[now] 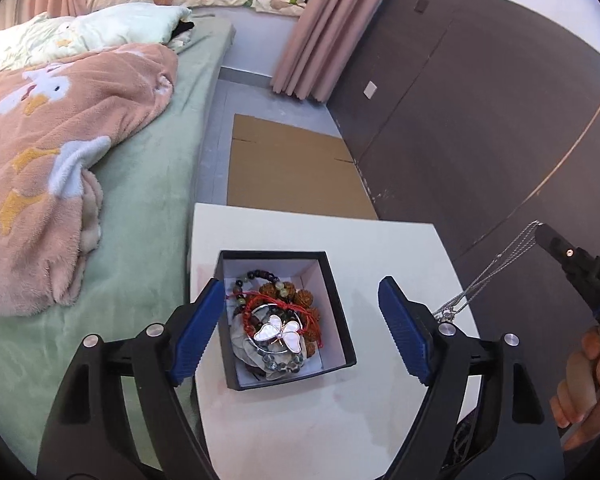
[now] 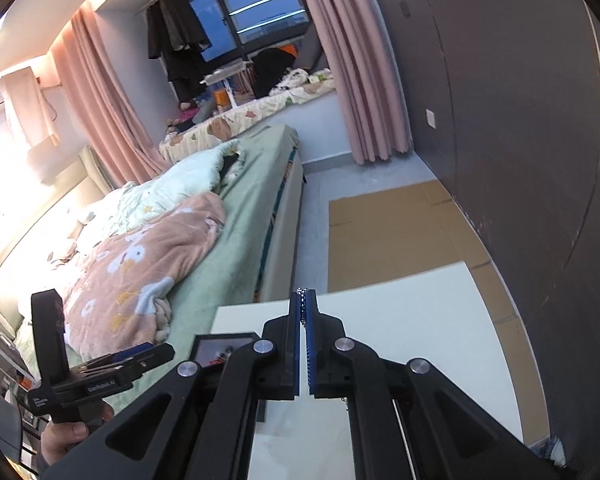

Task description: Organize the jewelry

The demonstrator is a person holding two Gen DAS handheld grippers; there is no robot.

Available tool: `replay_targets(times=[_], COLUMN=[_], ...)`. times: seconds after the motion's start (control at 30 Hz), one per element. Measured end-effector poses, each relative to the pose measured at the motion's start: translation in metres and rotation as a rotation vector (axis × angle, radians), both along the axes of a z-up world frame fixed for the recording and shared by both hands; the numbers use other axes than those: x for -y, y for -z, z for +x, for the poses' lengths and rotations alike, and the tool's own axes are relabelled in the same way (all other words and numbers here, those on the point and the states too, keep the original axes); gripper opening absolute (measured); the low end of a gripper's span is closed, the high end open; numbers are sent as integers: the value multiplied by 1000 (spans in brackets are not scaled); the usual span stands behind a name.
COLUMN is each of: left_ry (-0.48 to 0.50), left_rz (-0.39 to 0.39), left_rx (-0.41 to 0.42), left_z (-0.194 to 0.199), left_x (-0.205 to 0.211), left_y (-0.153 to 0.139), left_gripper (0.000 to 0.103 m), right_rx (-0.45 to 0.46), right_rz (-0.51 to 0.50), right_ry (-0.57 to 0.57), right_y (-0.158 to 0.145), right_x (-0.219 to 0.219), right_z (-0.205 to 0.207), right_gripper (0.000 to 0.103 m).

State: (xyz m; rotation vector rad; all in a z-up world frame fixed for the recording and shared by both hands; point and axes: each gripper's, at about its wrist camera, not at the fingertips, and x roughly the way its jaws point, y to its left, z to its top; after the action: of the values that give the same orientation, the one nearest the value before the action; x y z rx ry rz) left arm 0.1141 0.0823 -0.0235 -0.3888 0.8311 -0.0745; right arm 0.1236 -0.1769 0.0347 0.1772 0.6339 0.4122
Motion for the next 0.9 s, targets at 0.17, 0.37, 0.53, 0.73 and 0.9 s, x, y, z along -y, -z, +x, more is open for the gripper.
replay_targets(times=[0.17,0.37,0.53,0.73,0.9], left_ry=[-26,-91,-129,-166,-212], left_rz=[-14,-59,-97,-125,-163], left_rx=[23,56,56,76,80], left_z=[-6,-15,-18,-25,-29], left_x=[-18,-49,-71,-94,-114], left_y=[-11,-21,-22,-26,-26], left_gripper=[87,93,93,93,93], right_rx=[38,58,48,6,-83], right_rz=[-15,-31,-51,-61,-88], right_ry=[-39,-91,-140,-191,-239], right_y=[-27,-45,-44,-24,6], right_x=[-28,-68,-105,-144,-177], right_z=[-5,-1,3,9,17], right_gripper=[2,3,3,3,3])
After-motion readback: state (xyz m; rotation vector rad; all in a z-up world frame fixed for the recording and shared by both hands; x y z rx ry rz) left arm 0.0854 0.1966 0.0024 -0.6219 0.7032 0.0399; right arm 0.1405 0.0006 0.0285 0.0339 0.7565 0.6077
